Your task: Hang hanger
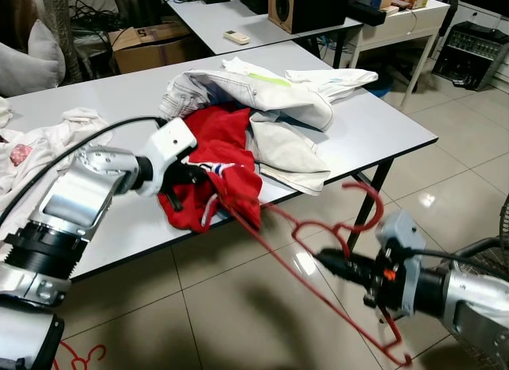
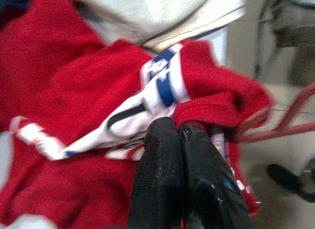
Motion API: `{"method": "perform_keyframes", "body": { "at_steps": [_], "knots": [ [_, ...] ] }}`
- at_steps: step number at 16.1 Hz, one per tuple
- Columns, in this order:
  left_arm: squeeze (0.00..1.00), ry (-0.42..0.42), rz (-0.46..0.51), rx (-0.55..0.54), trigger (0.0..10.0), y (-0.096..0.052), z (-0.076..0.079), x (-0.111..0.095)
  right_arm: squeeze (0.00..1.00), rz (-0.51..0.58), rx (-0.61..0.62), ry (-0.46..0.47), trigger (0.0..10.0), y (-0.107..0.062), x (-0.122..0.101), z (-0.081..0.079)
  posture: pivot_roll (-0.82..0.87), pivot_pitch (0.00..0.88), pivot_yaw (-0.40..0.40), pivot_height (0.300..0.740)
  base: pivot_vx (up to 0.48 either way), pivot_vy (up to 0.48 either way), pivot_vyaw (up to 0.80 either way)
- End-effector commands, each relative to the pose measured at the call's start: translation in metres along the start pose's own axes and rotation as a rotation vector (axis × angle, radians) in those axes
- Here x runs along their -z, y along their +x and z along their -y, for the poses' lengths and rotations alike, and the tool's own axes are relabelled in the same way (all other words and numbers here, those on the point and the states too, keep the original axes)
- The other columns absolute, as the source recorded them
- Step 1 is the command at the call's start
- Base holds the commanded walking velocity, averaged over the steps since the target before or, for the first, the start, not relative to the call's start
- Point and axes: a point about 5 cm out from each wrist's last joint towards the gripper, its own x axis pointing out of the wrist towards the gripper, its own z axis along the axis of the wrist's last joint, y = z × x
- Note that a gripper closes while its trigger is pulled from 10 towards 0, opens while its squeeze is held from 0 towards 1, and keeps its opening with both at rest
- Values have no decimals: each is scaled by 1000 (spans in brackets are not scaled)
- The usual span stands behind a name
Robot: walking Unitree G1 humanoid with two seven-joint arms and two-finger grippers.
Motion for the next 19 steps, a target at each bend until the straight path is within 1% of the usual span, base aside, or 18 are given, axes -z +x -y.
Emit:
{"method": "perform_keyframes", "body": {
  "at_steps": [1,5,6,7,8,10,11,12,13,14,15,16,17,18,19],
  "knots": [
    [0,21,15,32,0,3,5,-6,0,-17,32,8,10000,0,2,3,-130,0,63,740,0,0,0],
    [0,-13,66,53,0,8,9,-12,0,28,49,11,10000,12,-3,2,-140,0,65,740,0,0,0],
    [0,-8,57,59,0,9,10,-12,0,49,58,15,10000,14,-6,3,-138,0,64,740,0,0,0],
    [0,16,22,38,0,8,9,-6,0,88,56,16,10000,15,-12,1,-137,0,63,740,0,0,0],
    [0,22,16,35,0,8,8,-5,0,92,62,18,10000,15,-13,1,-137,0,63,740,0,0,0],
    [0,44,-15,30,0,3,5,-1,0,74,189,32,10000,5,-12,18,-137,0,61,740,0,0,0],
    [0,58,-30,22,0,0,3,1,0,66,236,24,10000,0,-12,26,-136,0,59,740,0,0,0],
    [0,62,-35,20,0,-1,2,1,0,63,246,21,10000,-2,-12,27,-136,0,59,740,0,0,0],
    [0,67,-37,16,0,-8,-3,1,0,60,268,18,10000,-8,-12,33,-137,0,57,740,0,0,0],
    [0,60,-16,-17,0,-12,-9,-2,0,21,271,5,10000,-10,-8,34,-137,0,54,740,0,0,0],
    [0,29,36,-55,0,-15,-15,-9,0,-6,247,4,10000,-9,-4,32,-137,0,53,740,0,0,0],
    [0,1,75,-69,0,-16,-17,-14,0,-18,223,7,10000,-8,-2,29,-136,0,49,740,0,0,0],
    [0,-24,129,-61,0,-15,-17,-21,0,-25,178,-1,10000,-4,0,22,-134,0,48,740,0,0,0],
    [0,-41,160,-38,0,-13,-13,-25,0,-17,148,0,10000,-1,0,18,-135,0,47,740,0,0,0],
    [0,-43,166,-20,0,-11,-10,-26,0,-3,134,3,10000,0,-2,16,-138,0,49,740,0,0,0]
  ]
}}
